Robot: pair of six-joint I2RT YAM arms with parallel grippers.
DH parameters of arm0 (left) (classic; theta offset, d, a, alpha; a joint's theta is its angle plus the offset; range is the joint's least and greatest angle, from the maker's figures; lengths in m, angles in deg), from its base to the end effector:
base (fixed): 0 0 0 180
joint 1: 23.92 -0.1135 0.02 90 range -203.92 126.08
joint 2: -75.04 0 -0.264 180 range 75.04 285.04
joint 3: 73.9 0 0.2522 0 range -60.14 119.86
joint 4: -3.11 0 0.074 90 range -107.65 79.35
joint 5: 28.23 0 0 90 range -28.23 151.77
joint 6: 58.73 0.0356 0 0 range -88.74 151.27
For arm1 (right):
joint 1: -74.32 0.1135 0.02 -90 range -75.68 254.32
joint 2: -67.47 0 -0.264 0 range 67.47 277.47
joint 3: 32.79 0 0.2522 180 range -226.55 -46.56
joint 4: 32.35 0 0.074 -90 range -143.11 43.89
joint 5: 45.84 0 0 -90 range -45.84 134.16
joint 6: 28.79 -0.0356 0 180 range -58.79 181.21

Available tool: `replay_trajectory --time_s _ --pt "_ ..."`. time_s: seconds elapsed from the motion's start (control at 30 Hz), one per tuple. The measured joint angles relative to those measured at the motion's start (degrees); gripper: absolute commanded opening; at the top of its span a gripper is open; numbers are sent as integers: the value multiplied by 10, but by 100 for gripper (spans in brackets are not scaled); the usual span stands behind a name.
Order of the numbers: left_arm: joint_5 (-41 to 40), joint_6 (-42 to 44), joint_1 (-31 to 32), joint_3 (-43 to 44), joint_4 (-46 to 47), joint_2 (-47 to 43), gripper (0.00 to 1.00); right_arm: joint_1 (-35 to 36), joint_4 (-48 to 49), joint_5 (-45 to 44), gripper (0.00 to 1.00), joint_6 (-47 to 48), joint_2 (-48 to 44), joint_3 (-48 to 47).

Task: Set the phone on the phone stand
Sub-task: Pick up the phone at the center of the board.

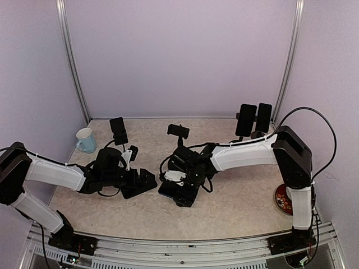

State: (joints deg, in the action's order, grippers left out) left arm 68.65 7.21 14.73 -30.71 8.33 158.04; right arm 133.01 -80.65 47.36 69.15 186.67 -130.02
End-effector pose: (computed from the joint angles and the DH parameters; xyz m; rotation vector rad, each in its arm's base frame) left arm 0.2094 -0.1729 0.1520 0.3591 2.2414 -0.7364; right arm 0.2164 0.3596 0.1465 -1.5717 2.3662 0.2834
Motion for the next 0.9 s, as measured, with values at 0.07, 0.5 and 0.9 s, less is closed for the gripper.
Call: replay_trajectory --time_s 0.07,0.5,0.9 --pt "0 0 0 -2 2 0 99 1 -13 -2 93 2 6 -12" --pt "0 -1 0 -6 9 1 99 7 -41 -7 74 8 21 -40" --pt "0 -2 0 -9 9 1 99 8 69 -39 74 8 -53 80"
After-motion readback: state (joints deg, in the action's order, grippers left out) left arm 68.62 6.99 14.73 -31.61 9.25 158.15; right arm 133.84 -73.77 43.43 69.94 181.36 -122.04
